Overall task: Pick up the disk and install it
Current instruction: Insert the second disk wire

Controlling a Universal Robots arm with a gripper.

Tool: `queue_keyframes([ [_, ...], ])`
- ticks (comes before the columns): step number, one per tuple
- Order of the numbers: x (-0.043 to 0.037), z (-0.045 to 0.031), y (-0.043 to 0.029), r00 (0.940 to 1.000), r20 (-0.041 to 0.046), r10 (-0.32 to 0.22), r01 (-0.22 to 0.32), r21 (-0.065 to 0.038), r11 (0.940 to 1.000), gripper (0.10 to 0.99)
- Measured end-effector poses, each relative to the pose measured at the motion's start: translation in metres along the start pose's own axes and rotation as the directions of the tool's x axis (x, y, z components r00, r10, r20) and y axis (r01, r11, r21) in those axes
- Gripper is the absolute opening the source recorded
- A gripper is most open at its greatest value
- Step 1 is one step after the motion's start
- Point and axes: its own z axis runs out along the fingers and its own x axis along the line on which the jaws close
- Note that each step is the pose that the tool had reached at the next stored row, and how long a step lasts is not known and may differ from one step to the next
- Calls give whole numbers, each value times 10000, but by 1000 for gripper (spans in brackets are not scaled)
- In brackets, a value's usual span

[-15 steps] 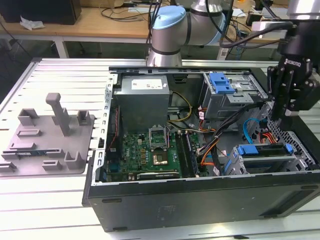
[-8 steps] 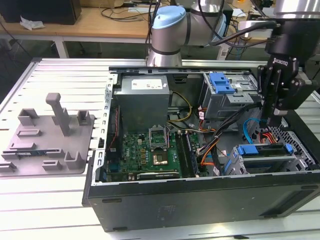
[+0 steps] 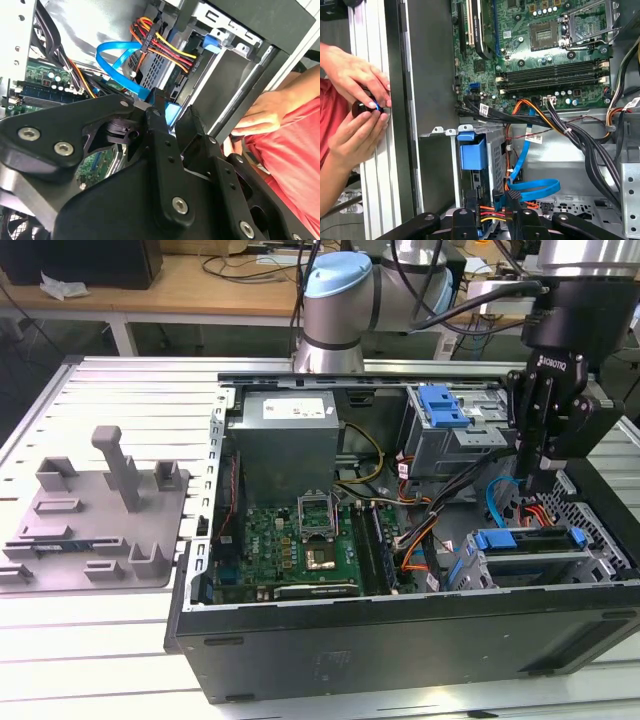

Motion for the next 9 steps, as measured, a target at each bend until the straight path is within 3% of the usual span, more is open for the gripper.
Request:
queue_keyframes([
  [9, -13, 26, -11, 10000, -1, -79, 79, -53, 10000, 365],
])
